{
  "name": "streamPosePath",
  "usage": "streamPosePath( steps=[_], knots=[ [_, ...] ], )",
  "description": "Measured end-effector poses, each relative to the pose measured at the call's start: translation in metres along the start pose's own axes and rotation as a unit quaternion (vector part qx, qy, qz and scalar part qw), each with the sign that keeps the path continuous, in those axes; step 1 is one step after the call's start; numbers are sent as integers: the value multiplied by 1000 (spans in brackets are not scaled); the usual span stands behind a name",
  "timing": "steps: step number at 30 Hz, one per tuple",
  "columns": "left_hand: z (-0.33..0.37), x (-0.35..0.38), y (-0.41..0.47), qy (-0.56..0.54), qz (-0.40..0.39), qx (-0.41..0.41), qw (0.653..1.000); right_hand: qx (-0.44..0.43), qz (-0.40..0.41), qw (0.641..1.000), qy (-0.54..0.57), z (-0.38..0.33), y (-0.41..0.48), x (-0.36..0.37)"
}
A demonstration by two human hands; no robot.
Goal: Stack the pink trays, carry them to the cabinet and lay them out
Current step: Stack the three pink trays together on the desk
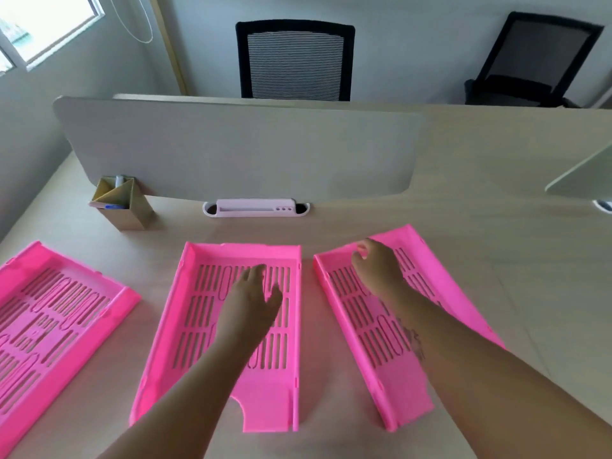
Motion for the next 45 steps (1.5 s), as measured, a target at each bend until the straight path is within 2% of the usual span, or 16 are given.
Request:
streamPosePath(
  steps=[5,10,15,17,19,22,26,33,39,45],
  knots=[
    [48,57,-9,-74,-38,-39,996,81,40,995,-47,88,4,-44],
    [65,110,-32,-138,-78,-140,977,163,85,976,-119,159,-18,-64],
    [62,148,-45,-139,-119,-169,968,241,37,967,-74,209,-29,-47],
    [63,151,-42,-137,-123,-181,966,250,40,964,-77,217,-29,-49],
    [68,142,-38,-131,-105,-160,973,247,50,965,-72,216,-32,-60],
    [71,113,-26,-130,-76,-124,981,223,71,972,-36,204,-43,-79],
    [55,53,-4,-107,-53,-85,989,149,56,987,21,146,-59,-85],
    [-41,-68,11,-9,15,-104,994,54,12,996,70,5,-77,-26],
    [-120,-130,-1,22,19,-133,991,41,-11,993,106,-69,-89,44],
    [-158,-121,-8,31,-17,-133,990,72,-10,994,87,-78,-107,80]
  ],
)
Point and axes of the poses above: each hand's wrist, its own y-axis towards the middle knuckle, its own x-axis out of the palm, z = x × y, the point moved 7 cm from there along y, towards the middle knuckle, and after that the axes turned 1 degree about -z, right-handed, at the moved point
